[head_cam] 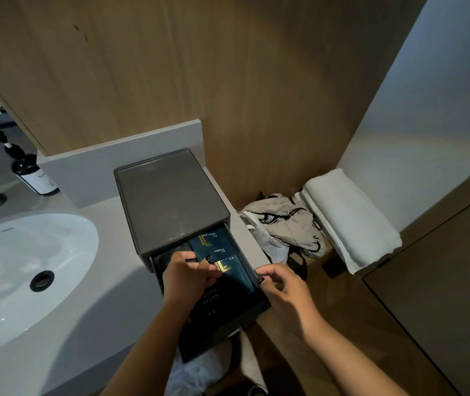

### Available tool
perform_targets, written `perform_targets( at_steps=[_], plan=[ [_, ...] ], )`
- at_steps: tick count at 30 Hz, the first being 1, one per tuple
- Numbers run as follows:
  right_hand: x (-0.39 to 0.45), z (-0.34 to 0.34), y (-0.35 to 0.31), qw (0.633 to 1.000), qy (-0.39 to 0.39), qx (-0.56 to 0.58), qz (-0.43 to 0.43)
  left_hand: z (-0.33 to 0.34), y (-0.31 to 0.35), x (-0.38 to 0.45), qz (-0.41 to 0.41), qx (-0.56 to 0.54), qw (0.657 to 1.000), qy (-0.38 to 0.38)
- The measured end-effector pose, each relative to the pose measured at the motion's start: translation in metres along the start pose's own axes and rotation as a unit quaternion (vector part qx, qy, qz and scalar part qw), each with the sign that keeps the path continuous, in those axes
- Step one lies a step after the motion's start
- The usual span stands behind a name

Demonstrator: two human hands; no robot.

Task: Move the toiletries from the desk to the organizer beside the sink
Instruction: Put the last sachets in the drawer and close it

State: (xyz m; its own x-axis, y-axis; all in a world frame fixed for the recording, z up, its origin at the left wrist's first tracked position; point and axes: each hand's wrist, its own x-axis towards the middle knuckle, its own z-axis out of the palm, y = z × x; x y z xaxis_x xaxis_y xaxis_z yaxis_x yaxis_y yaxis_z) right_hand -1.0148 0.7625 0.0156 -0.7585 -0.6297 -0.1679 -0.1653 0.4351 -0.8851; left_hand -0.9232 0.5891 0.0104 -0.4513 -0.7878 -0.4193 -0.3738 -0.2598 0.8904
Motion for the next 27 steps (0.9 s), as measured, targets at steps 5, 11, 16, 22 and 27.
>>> perform_targets(
  at_steps=[5,11,16,22,27],
  plan=[
    [0.002,0.001,0.002,0.999,-0.021,0.003,0.026,0.000,0.003,0.002,0.018,0.058,0.998,0.013],
    [0.007,0.000,0.002,0.997,-0.062,-0.002,0.051,0.005,0.007,0.002,0.046,0.153,0.987,0.023],
    [0.008,-0.003,0.000,0.995,-0.090,0.016,0.051,0.003,0.008,-0.003,0.069,0.211,0.973,0.070],
    [0.008,-0.010,-0.003,0.987,-0.149,0.033,0.056,-0.015,0.003,-0.029,0.133,0.219,0.959,0.118],
    [0.006,-0.008,0.009,0.976,-0.185,0.047,0.101,-0.025,-0.017,-0.060,0.196,0.243,0.925,0.215]
  ],
)
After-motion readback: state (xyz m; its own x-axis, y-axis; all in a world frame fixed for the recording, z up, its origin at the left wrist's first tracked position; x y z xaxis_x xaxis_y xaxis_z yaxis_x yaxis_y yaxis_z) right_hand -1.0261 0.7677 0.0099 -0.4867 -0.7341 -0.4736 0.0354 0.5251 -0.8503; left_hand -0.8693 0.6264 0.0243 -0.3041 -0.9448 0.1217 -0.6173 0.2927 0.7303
